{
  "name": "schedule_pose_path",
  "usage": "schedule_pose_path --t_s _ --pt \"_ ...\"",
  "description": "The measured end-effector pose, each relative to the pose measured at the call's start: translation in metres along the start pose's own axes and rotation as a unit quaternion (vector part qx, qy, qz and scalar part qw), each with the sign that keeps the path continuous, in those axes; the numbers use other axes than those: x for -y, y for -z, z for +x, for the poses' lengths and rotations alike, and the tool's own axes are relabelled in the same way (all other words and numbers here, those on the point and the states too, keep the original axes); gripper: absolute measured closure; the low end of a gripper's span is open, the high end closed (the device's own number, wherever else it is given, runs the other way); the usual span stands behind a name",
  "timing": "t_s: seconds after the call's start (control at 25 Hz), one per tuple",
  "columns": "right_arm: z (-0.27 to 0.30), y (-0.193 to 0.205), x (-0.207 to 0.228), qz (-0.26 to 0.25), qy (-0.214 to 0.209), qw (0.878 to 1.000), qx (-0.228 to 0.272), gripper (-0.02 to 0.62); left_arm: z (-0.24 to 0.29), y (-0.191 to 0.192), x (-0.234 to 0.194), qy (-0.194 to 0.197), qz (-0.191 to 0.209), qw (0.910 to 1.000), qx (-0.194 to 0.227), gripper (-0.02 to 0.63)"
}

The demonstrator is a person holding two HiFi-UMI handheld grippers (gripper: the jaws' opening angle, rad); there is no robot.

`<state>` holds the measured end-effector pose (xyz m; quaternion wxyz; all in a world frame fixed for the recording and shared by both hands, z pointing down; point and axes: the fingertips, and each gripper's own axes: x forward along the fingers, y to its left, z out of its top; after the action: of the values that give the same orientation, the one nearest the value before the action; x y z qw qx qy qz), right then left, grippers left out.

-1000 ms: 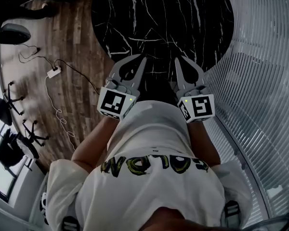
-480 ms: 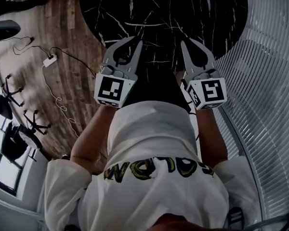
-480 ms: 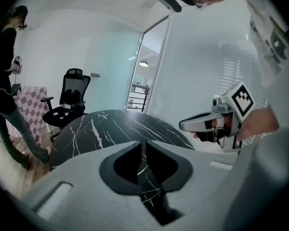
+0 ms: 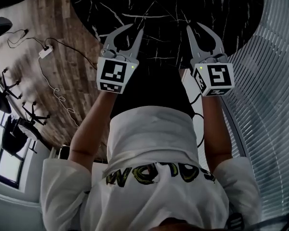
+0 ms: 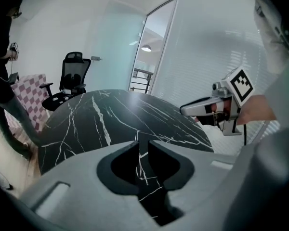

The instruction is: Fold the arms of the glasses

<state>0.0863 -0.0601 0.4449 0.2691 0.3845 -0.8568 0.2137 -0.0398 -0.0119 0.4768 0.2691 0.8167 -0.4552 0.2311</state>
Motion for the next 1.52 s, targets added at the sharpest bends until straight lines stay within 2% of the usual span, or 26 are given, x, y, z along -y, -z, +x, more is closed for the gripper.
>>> schedule_pose_path --t_s 0.4,0.6,0.92,1.52 --pt "0.049 0.054 0.02 -0.035 0.004 0.998 -0.053 0.532 0.034 0.04 -0.009 0.001 -0.013 0.9996 -0.026 0.545" --pt "0.064 0.069 0.028 -0.048 0.012 0.997 -0.067 0.529 0.037 0.046 -0.009 0.009 -0.021 0.9994 -0.025 0.546" --pt "0.077 0.091 0.028 -0.067 0.007 0.994 -0.091 0.526 0.039 0.05 -0.004 0.024 -0.03 0.9989 -0.028 0.589" --pt "0.074 0.096 -0.005 -0.065 -0.02 0.993 -0.092 0.529 0.04 0.049 -0.002 0.028 -0.033 0.9986 -0.031 0.597"
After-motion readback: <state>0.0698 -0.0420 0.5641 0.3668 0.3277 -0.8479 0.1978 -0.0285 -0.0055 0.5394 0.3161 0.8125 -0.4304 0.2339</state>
